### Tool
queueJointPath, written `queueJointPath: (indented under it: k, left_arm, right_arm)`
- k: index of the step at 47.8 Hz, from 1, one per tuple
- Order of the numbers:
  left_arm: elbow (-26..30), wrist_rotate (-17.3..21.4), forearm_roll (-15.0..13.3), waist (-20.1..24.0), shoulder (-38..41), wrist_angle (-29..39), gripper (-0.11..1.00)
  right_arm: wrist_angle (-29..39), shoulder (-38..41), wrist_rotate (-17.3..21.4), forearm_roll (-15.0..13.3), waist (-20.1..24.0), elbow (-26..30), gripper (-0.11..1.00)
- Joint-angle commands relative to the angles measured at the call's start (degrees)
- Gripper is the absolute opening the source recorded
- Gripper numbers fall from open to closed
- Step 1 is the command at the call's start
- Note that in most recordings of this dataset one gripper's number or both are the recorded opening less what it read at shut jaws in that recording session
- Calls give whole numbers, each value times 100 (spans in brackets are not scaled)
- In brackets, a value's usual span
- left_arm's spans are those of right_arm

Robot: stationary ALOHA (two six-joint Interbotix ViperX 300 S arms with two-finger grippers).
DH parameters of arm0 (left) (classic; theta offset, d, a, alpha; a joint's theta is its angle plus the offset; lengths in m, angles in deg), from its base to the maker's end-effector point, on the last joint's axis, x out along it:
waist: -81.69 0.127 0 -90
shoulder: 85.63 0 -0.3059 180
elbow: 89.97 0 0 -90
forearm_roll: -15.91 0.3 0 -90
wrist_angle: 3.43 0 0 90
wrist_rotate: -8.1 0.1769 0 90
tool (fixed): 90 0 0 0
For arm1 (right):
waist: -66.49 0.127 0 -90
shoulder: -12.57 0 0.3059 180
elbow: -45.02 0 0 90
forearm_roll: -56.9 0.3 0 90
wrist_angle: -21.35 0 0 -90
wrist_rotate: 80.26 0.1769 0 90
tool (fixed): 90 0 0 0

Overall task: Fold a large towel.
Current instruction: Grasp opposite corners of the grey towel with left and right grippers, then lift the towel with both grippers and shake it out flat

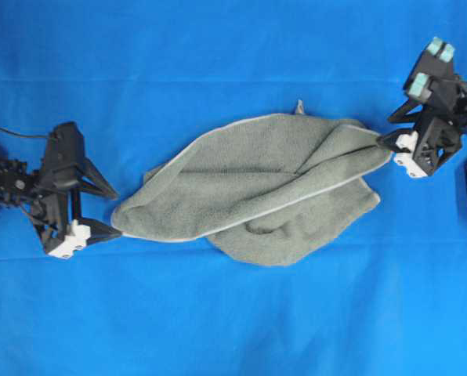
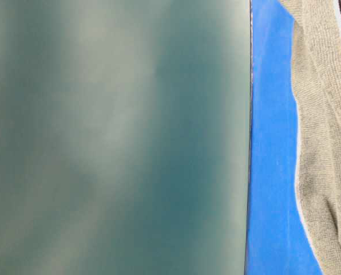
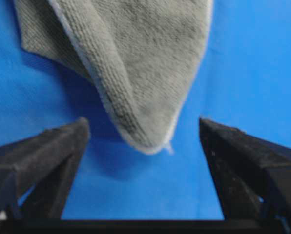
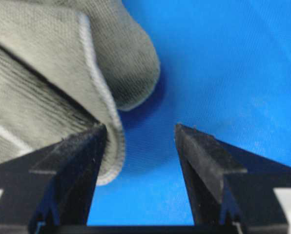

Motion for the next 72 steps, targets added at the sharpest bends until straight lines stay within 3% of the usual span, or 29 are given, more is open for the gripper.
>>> queueJointPath:
  k: [1,8,11,14,20,23,26,38,53,61,72]
  left_arm:
    - [123,-9,-9,-9,290,-176,88]
    - [272,-9,-9,0,633,-141,85]
    - [343,26,0,0,686,-53,79]
    - [387,62,18,-9,694,97,66]
    - [360,53,35,-9,606,360,29]
    - [369,44,35,-9,492,492,10]
    - [413,62,35,9,272,659,1]
    - [835,132,88,571,-1503,1925,1]
    - [1415,1002,97,1942,-3771,2303,1]
    - [1819,1521,97,2496,-4210,2443,1]
    - [2733,1872,97,2979,-4140,2461,1]
  right_arm:
    - [-141,220,-9,-26,-26,105,62]
    - [-176,360,0,-35,-26,167,61]
    - [-176,352,-9,-35,-26,167,54]
    - [-176,352,-9,-35,-26,167,42]
    - [-123,272,9,-18,26,176,5]
    - [-26,132,9,-9,88,202,1]
    - [123,-62,9,9,149,264,1]
    - [1301,-1441,9,44,237,782,1]
    - [1696,-3322,0,-9,229,1547,1]
    - [1512,-3735,0,-105,123,2030,1]
    - [976,-3744,0,-158,-272,2751,1]
